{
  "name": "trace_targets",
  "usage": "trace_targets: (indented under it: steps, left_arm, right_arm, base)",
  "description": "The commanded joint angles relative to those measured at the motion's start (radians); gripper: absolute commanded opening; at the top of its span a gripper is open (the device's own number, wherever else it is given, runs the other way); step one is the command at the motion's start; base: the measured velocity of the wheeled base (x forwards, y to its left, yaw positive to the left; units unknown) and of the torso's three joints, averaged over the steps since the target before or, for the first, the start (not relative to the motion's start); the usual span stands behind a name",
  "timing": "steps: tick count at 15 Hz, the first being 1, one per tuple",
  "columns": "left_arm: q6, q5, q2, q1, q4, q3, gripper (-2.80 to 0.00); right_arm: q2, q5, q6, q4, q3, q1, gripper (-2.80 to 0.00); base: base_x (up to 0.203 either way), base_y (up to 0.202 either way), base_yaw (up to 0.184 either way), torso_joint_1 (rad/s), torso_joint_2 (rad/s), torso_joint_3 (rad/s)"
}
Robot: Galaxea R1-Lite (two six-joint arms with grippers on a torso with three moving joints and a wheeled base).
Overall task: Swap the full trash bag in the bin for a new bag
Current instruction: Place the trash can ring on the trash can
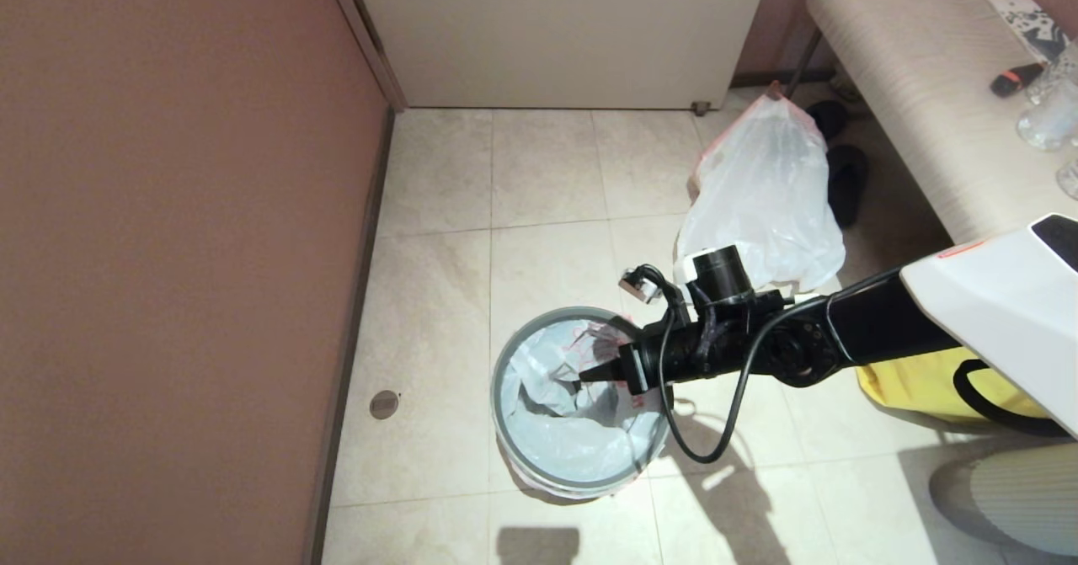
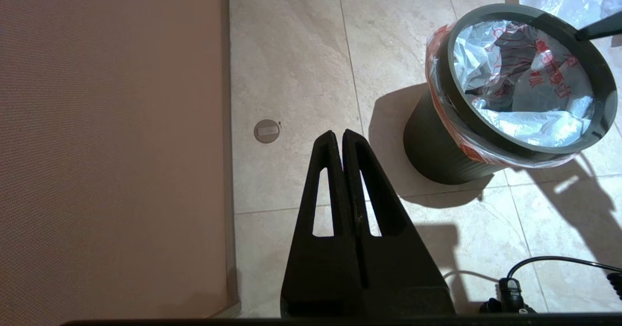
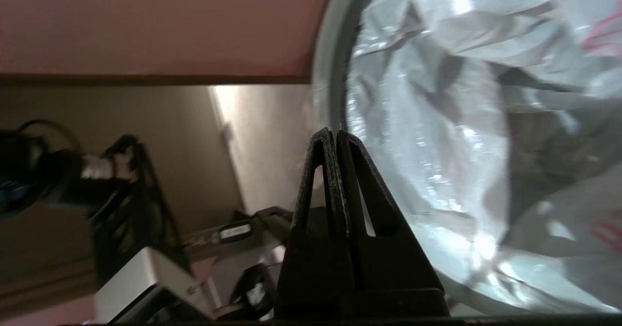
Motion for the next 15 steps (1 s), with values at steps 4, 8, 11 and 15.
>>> trace_targets:
  steps: [4,8,11,15]
  left_arm:
    - [0.000,0.000,0.000,0.000,0.000,0.000,-2.80]
    - [0.000,0.000,0.000,0.000,0.000,0.000,-2.80]
    - [0.000,0.000,0.000,0.000,0.001,0.000,-2.80]
    - [0.000,0.000,0.001,0.000,0.000,0.000,-2.80]
  right_arm:
    - [0.052,0.119,-0.053,0.009,0.042,-0.004,-2.80]
    - [0.054,0.112,-0.122,0.008,0.003,-0.120,-2.80]
    - [0.014,-0.063,-0.128,0.001,-0.037,-0.152,-2.80]
    - [-0.041,-0.368,-0.149,0.014,-0.070,-0.127,-2.80]
  base:
    - [0.000,0.000,0.000,0.000,0.00,0.000]
    - [0.000,0.000,0.000,0.000,0.00,0.000]
    - [0.000,0.000,0.000,0.000,0.00,0.000]
    - [0.000,0.000,0.000,0.000,0.00,0.000]
